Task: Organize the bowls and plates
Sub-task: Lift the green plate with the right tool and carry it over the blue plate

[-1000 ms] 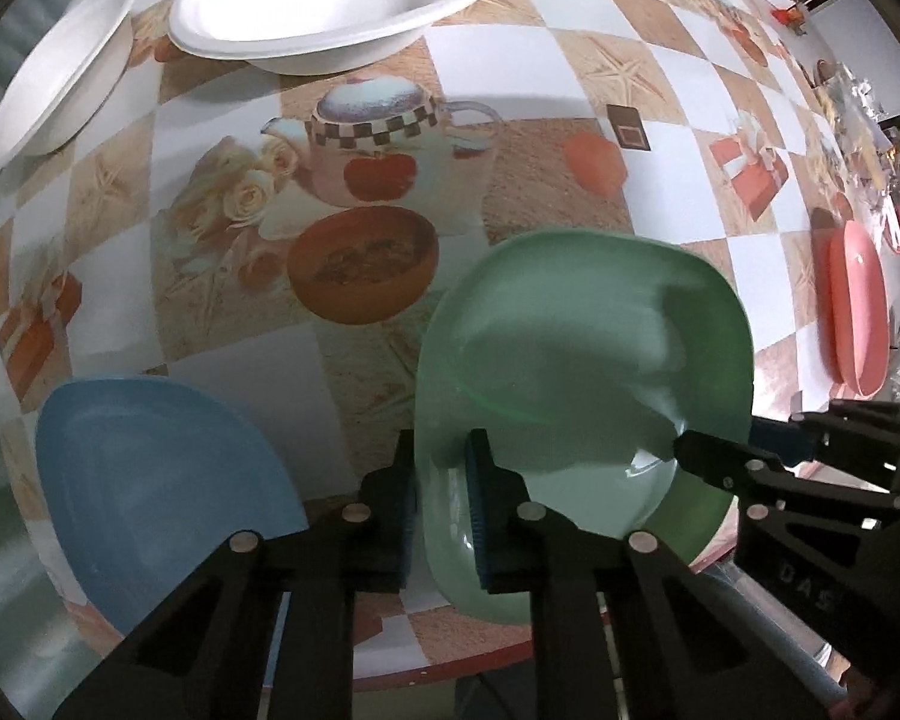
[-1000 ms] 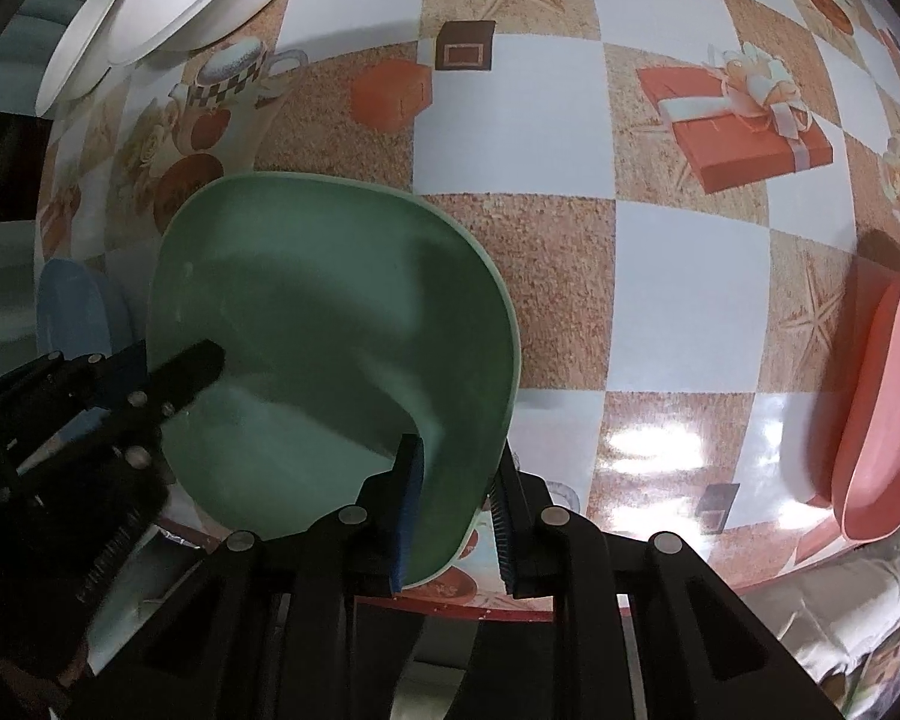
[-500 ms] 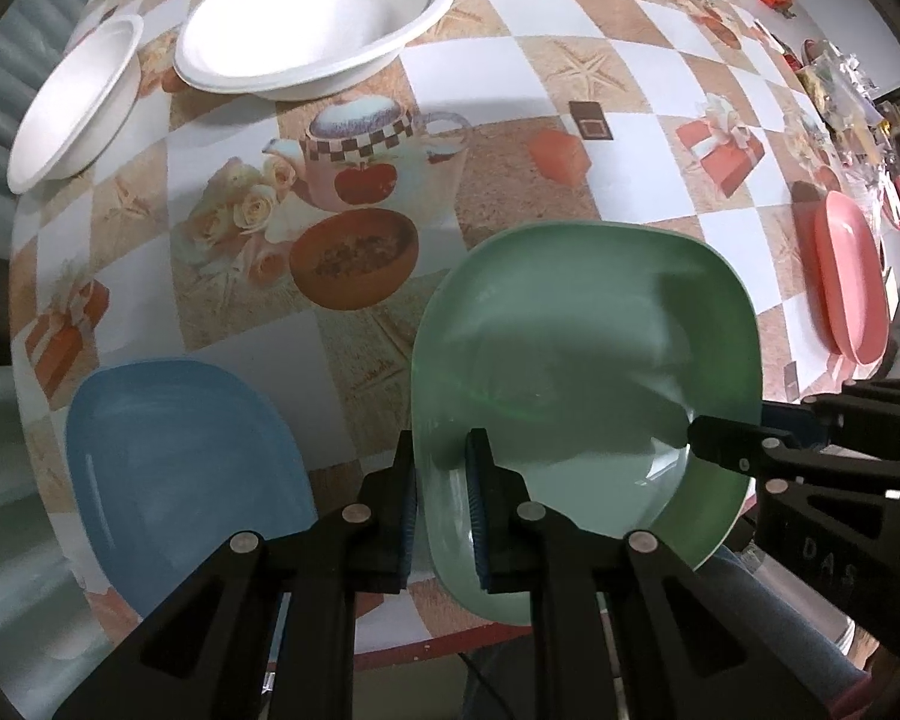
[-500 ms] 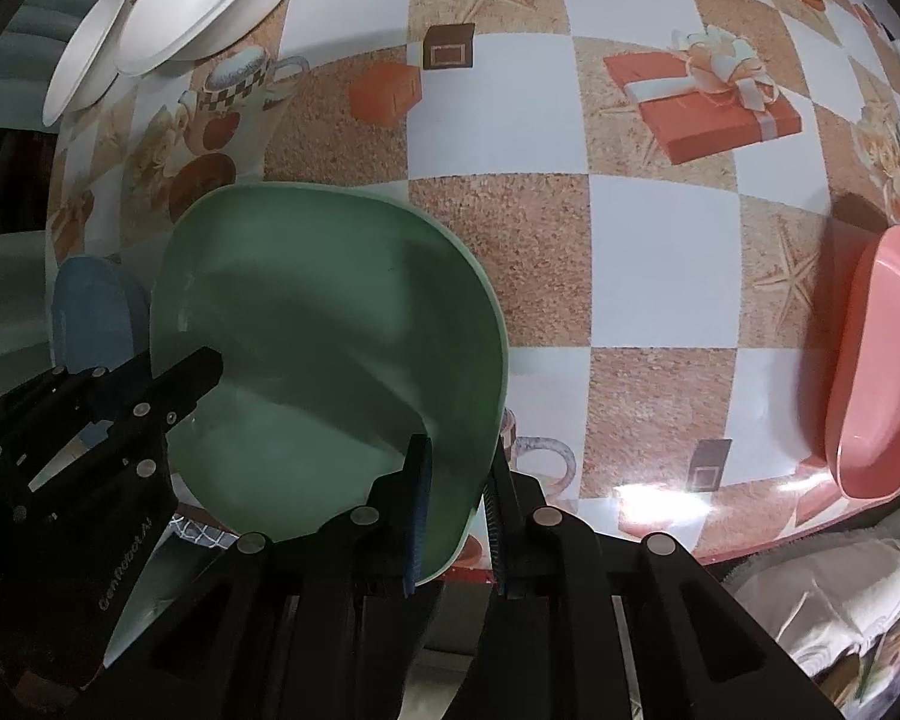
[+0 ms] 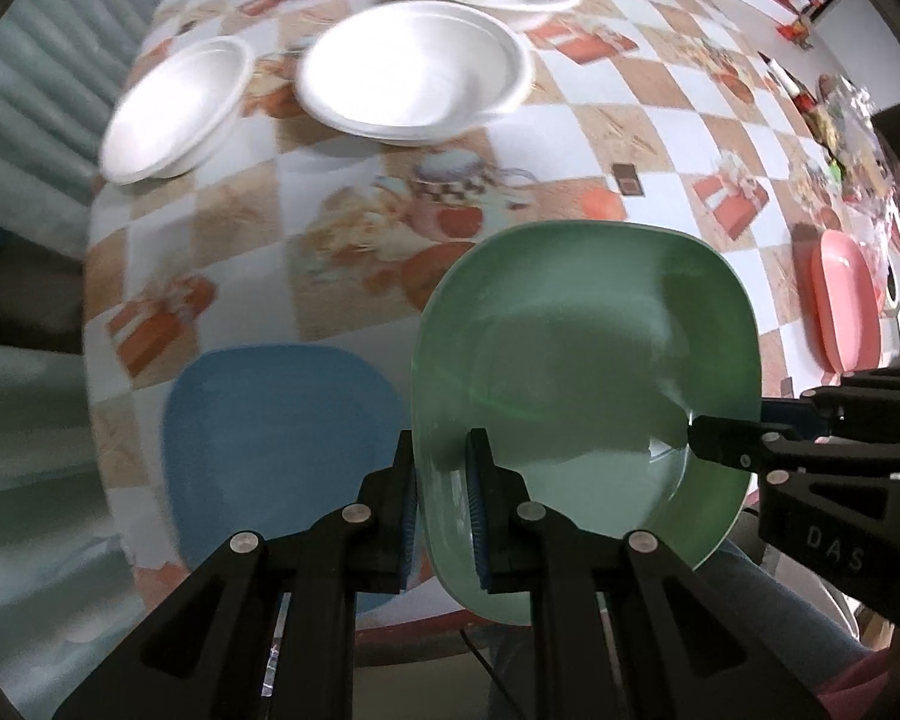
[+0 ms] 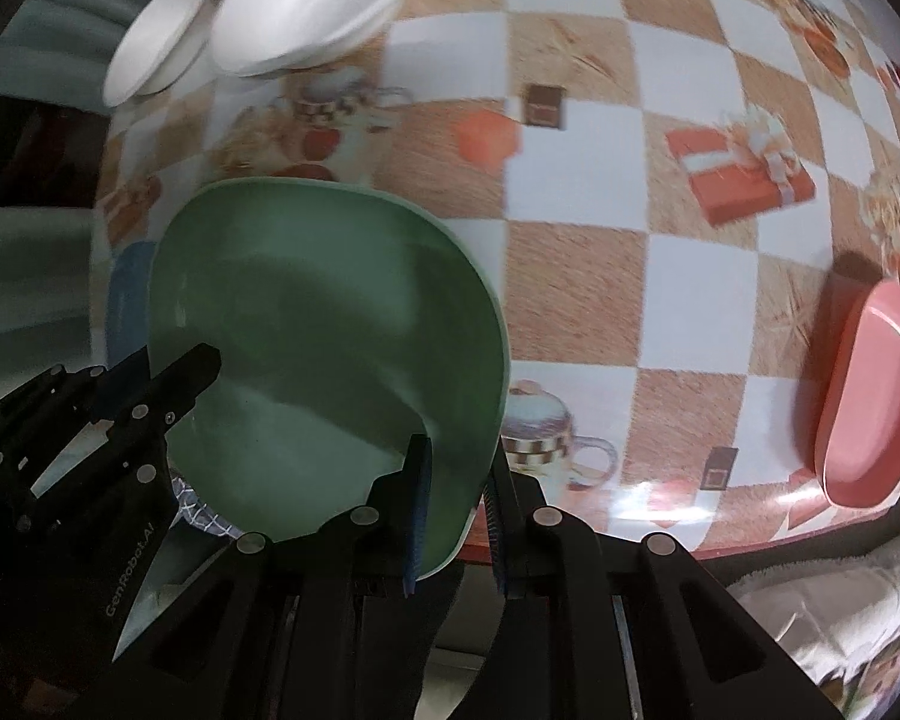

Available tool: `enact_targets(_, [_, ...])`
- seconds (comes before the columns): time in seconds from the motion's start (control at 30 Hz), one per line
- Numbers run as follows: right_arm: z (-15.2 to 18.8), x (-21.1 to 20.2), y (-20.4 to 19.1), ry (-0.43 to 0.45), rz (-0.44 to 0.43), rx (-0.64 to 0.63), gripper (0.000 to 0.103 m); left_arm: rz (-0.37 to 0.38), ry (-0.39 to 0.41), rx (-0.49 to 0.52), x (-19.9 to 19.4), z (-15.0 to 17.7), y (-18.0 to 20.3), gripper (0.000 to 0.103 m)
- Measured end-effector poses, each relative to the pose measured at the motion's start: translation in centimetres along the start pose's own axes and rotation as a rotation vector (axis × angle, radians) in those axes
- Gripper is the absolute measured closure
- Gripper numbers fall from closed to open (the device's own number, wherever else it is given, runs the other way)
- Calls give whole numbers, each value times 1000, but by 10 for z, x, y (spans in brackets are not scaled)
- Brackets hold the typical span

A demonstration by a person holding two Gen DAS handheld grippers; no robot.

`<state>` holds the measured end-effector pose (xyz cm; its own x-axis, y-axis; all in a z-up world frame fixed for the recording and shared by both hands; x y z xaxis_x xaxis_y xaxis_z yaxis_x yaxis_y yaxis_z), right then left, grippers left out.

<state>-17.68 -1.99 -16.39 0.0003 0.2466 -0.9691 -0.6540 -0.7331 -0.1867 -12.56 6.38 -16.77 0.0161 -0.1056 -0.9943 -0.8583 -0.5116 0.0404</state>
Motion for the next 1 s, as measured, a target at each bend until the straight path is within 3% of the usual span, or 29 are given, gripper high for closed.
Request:
enact_targets(0.23, [-13, 1, -46, -9, -13, -113, 83, -47, 0, -87, 13, 36, -50, 87])
enact_targets(0.6, [-23, 26, -98, -50, -35, -194, 83, -114, -21, -135, 23, 36, -115, 86])
enact_targets(1.0, [-31, 59, -83, -101, -9, -140, 83, -142, -51, -63, 41, 28, -125, 85])
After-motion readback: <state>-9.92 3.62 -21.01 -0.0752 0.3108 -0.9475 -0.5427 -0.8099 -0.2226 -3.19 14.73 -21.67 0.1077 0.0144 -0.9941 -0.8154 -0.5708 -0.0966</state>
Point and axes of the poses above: each gripper's, at about its wrist camera, not at the fingertips, and x roughly the way its jaws point, y to its right, z to its underside, the point moved 6 cm from there along x, roughly the way its jaws point, and after that the axes turned 2 degrees about x, right-handed, at the moved point
